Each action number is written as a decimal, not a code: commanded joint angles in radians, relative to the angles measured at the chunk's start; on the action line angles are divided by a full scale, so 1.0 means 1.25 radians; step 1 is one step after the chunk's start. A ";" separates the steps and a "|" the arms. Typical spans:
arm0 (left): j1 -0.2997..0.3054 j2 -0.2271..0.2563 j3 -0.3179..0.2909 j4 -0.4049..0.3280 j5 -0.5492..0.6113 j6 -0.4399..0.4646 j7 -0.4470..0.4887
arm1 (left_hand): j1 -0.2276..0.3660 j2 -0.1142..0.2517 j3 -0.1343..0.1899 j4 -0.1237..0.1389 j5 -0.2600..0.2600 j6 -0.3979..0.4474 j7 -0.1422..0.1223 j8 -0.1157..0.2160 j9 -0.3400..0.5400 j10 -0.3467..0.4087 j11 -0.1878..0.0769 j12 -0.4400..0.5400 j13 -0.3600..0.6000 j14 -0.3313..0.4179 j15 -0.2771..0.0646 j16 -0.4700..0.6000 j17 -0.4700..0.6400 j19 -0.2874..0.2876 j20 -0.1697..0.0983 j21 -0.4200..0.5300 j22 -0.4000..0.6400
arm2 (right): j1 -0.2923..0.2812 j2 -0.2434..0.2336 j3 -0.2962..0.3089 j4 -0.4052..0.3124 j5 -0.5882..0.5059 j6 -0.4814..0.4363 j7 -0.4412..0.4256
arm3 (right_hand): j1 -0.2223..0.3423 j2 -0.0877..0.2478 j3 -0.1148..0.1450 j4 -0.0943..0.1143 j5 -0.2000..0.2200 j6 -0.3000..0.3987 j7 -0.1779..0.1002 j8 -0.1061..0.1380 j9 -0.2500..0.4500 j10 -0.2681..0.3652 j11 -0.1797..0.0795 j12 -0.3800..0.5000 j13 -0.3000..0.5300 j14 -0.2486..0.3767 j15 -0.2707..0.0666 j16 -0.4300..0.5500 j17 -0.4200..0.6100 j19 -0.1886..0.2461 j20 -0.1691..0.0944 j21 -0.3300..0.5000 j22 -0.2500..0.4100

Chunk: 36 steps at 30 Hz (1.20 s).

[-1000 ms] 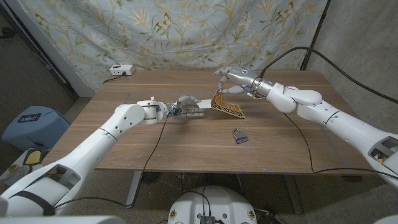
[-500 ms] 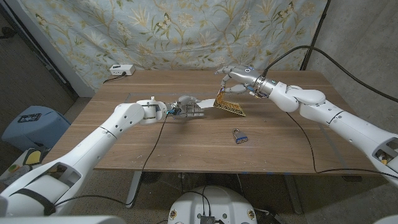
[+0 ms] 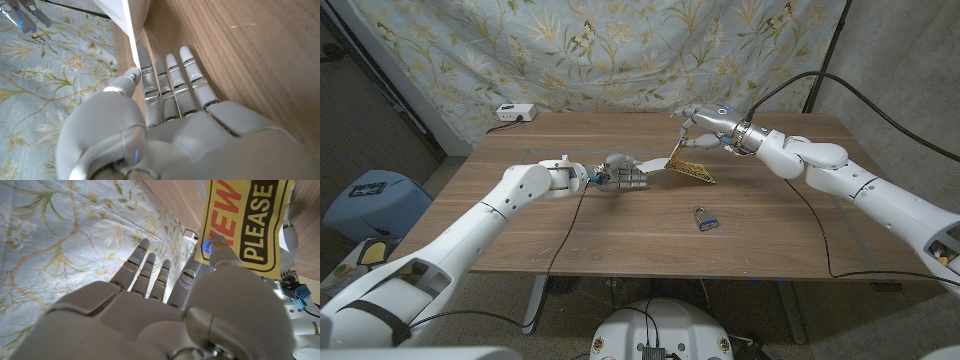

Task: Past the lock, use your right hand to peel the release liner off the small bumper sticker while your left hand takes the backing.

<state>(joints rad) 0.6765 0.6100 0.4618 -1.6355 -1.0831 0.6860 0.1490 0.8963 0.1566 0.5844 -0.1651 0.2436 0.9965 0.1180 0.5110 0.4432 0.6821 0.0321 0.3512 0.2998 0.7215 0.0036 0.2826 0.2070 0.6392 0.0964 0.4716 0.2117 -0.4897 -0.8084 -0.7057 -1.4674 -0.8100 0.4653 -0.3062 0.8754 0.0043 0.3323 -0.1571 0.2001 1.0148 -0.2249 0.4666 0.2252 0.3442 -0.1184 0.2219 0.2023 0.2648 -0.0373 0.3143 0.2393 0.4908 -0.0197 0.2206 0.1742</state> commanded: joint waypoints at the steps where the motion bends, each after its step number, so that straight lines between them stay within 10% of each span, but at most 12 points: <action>1: -0.019 -0.004 0.006 0.029 0.011 0.005 -0.024 | 0.009 0.002 0.003 0.003 -0.001 -0.002 0.001 0.008 0.006 0.004 -0.002 -0.002 0.004 -0.001 -0.002 -0.002 0.003 -0.005 -0.001 0.003 0.005 | 0.005 -0.003 0.004 0.005 0.004 -0.010 0.007 | 0.011 0.002 -0.002 0.002 0.004 0.005 0.002 0.003 0.004 0.007 -0.004 -0.002 0.004 0.006 -0.074 0.004 0.004 0.009 0.000 -0.003 0.005; 36: -0.068 -0.023 0.016 0.099 0.047 0.026 -0.082 | 0.012 0.002 0.002 0.004 -0.003 -0.010 0.003 0.027 0.030 0.006 -0.001 -0.010 0.013 -0.003 -0.002 -0.004 0.006 -0.010 0.000 0.012 0.005 | 0.007 -0.019 0.009 0.018 0.010 -0.040 -0.008 | 0.019 0.004 -0.005 0.000 0.005 0.020 0.003 0.011 0.005 0.018 -0.006 0.000 0.004 0.013 -0.077 0.006 0.005 0.014 0.000 -0.003 0.005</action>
<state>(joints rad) 0.6015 0.5860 0.4815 -1.5259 -1.0349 0.7101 0.0610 0.8983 0.1587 0.5845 -0.1652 0.2436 0.9893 0.1214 0.5352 0.4757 0.6822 0.0322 0.3397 0.3136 0.7215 0.0037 0.2758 0.2118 0.6302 0.0947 0.4810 0.2116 -0.4718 -0.8167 -0.7052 -1.4334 -0.8008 0.4329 -0.3088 0.8887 0.0098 0.3322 -0.1573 0.2000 1.0290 -0.2213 0.4711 0.2265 0.3543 -0.1283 0.2226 0.2022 0.2701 -0.0424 0.3139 0.2392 0.4997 -0.0179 0.2207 0.1742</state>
